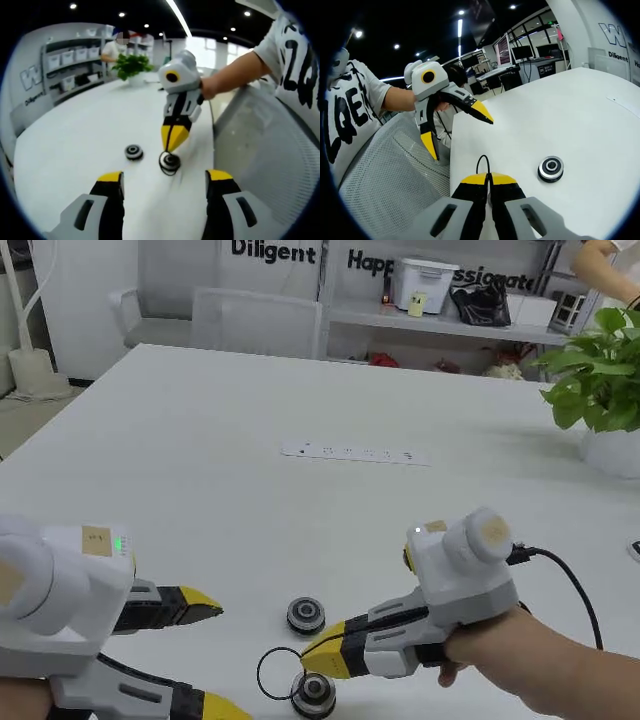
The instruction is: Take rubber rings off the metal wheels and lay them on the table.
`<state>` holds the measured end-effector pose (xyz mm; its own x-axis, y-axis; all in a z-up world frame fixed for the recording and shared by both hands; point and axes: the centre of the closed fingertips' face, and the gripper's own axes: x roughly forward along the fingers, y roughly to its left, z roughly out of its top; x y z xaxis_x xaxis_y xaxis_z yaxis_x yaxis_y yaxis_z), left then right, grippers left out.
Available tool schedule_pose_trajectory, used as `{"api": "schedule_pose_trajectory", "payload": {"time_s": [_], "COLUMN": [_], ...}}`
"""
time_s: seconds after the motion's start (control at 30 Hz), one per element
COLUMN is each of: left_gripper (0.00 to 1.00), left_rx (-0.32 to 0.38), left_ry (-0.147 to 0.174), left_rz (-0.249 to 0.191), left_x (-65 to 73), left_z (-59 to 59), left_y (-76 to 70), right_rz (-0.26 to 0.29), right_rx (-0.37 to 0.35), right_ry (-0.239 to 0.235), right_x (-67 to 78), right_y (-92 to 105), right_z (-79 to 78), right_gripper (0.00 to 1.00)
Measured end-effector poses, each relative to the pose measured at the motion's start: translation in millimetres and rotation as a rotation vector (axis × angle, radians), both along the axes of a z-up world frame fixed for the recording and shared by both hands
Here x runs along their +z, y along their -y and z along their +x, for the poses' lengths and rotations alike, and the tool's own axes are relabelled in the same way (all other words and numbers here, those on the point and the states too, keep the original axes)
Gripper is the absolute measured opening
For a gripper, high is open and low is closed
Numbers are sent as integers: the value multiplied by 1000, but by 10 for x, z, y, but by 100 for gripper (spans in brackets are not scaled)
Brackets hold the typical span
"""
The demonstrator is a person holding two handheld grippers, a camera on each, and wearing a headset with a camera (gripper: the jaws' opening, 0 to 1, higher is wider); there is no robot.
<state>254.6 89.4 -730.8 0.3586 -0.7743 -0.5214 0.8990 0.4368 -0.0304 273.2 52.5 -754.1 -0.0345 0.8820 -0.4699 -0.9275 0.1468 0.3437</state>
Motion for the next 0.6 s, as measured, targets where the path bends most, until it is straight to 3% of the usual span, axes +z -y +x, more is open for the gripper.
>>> {"api": "schedule_pose_trajectory", "payload": {"time_s": [0.6], "left_gripper": [74], "left_rx": [46], "left_ry": [2], "left_rz": [13], "left_x": [9], "left_z": [-2], "left_y": [-174], "right_rz": [-10], "right_rx": [7], "right_ry": [10], "right_x": [-94], "right_y": [-189], "right_z": [37], "right_gripper": [0]}}
